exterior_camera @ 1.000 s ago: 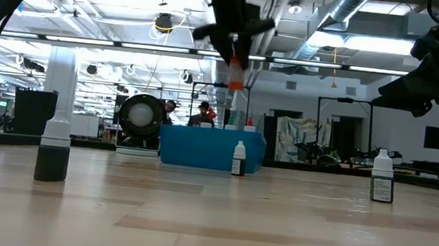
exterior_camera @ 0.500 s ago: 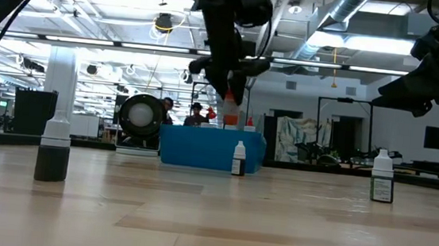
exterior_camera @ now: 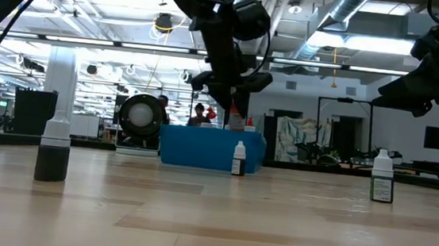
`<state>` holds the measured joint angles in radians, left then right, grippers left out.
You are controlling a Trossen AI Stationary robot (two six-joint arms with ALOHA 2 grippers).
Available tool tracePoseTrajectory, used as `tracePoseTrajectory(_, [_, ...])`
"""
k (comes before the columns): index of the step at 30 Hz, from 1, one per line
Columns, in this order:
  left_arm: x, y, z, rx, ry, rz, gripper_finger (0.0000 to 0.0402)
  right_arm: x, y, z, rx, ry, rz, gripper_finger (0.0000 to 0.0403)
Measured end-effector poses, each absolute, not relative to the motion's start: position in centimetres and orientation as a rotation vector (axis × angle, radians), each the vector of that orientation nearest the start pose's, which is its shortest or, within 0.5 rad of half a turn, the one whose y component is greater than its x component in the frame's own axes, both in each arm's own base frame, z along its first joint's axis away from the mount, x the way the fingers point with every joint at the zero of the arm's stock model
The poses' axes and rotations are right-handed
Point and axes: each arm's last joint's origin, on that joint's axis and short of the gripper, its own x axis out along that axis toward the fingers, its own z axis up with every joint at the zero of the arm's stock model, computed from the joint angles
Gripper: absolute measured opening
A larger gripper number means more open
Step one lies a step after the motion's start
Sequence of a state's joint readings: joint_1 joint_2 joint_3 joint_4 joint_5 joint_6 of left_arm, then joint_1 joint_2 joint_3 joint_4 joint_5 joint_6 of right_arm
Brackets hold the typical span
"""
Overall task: Pick & Place food coloring
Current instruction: Put the large orange food coloring bottle into the blue bin
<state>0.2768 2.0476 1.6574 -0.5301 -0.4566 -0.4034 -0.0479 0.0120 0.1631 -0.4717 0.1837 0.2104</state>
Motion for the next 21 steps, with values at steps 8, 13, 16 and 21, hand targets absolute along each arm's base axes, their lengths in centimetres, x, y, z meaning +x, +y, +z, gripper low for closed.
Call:
tracePoseTrajectory(8, [42.2,13.5,21.7,-0.248,0.827,0.876,0.014,8.0,-0.9,17.3,0.186,0.295,-0.263,0.0207])
tracePoseTrajectory(13, [42.4,13.6,21.4,-0.219,0.832,0.874,0.014,8.0,-0.9,17.3,0.186,0.295,-0.262,0.0207])
tracePoseTrajectory(16, [42.5,13.7,20.5,-0.214,0.869,0.868,0.014,8.0,-0.9,17.3,0.186,0.295,-0.263,0.0207])
tracePoseTrajectory(21, [42.9,13.8,19.2,-0.208,0.882,0.876,0.014,8.0,-0.9,17.2,0.186,0.297,-0.263,0.0207])
